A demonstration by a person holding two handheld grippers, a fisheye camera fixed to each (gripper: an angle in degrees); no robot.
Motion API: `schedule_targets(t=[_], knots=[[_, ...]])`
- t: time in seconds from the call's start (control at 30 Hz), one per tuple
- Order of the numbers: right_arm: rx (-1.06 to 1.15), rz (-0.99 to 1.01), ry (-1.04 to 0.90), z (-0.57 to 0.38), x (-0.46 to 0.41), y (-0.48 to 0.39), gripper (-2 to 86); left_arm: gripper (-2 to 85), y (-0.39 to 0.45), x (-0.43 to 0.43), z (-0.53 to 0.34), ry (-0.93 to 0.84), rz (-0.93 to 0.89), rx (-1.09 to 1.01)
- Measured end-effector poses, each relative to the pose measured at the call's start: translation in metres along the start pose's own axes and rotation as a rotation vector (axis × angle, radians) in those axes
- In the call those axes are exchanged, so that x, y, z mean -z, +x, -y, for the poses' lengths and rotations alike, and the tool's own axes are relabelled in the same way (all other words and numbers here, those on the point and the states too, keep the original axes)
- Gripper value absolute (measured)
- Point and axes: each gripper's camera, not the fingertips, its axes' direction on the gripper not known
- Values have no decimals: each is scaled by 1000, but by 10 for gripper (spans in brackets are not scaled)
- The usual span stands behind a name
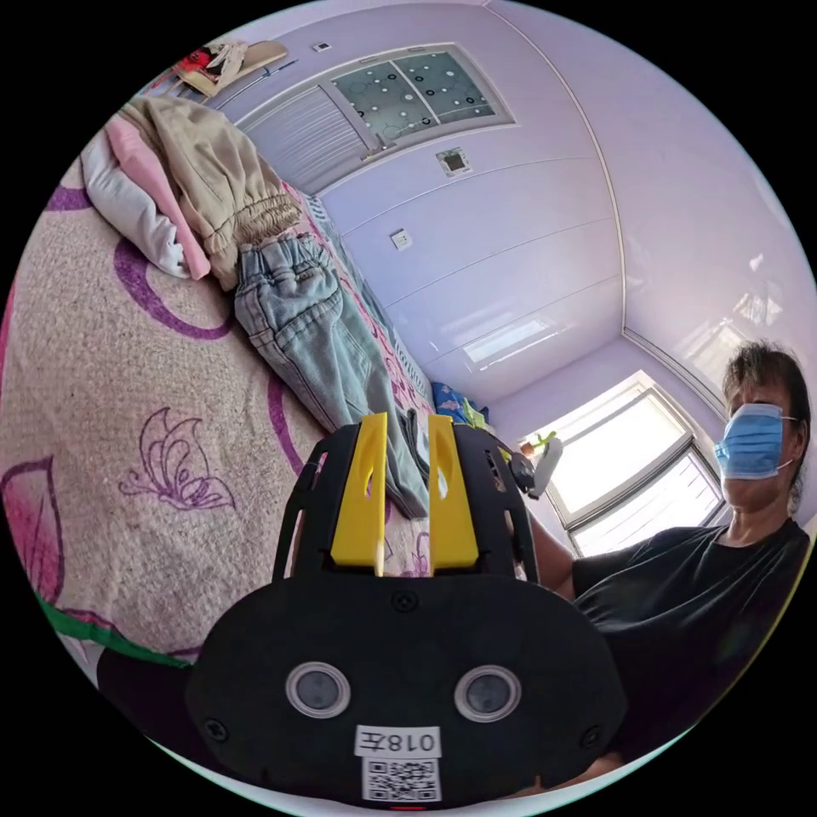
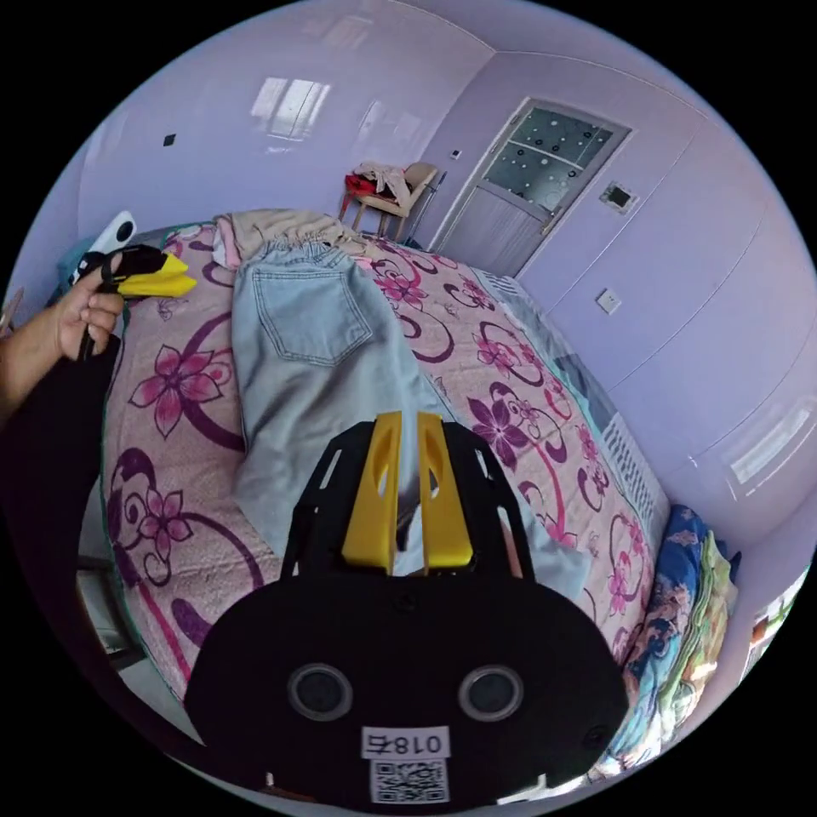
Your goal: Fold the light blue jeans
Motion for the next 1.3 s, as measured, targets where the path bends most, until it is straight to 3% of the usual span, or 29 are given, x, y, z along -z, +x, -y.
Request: schedule_targets(t=[0.33, 0.57, 0.7, 0.87, 1.07, 1.3], knots=[[183, 446, -302, 57, -194, 146, 75, 75, -27, 14, -11, 112, 47, 6], [322, 432, -394, 63, -239, 164, 92, 64, -37, 9, -8, 131, 43, -2], [337, 485, -403, 66, -246, 183, 11, 64, -34, 2, -6, 102, 35, -14], [353, 444, -392, 73, -232, 199, -5, 65, -24, 4, -1, 99, 63, -36], [263, 342, -439, 72, -259, 203, 9, 91, -17, 0, 2, 100, 118, -11], [-8, 370, -421, 67, -243, 226, 106, 185, 2, 6, 23, 85, 209, 55]])
